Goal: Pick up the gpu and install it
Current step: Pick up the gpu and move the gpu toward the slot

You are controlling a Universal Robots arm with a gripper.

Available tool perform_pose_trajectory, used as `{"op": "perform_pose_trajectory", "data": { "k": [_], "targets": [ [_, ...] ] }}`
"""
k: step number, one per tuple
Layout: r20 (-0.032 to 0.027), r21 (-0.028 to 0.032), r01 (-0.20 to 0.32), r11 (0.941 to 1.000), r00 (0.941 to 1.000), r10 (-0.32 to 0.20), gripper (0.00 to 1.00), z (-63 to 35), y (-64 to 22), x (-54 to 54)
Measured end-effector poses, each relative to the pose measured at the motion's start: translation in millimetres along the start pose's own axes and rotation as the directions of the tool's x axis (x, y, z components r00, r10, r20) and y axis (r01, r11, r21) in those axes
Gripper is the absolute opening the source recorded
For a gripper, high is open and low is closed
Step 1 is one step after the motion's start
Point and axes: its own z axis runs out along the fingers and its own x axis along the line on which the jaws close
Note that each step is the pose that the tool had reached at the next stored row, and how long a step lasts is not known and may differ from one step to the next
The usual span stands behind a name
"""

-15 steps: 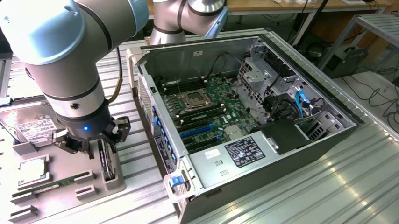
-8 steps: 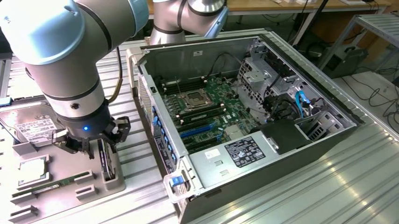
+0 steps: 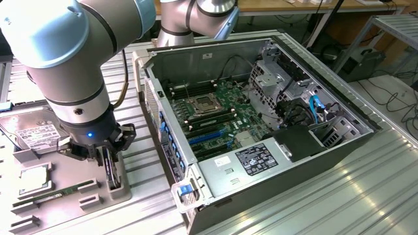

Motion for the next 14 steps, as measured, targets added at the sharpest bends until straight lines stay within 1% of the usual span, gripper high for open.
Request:
{"op": "perform_pose_trajectory", "data": {
  "k": [14],
  "targets": [
    [0.0001,-0.0001,0.0,1.0,1.0,0.0,0.36,0.6,-0.2,-0.1]
  ]
}}
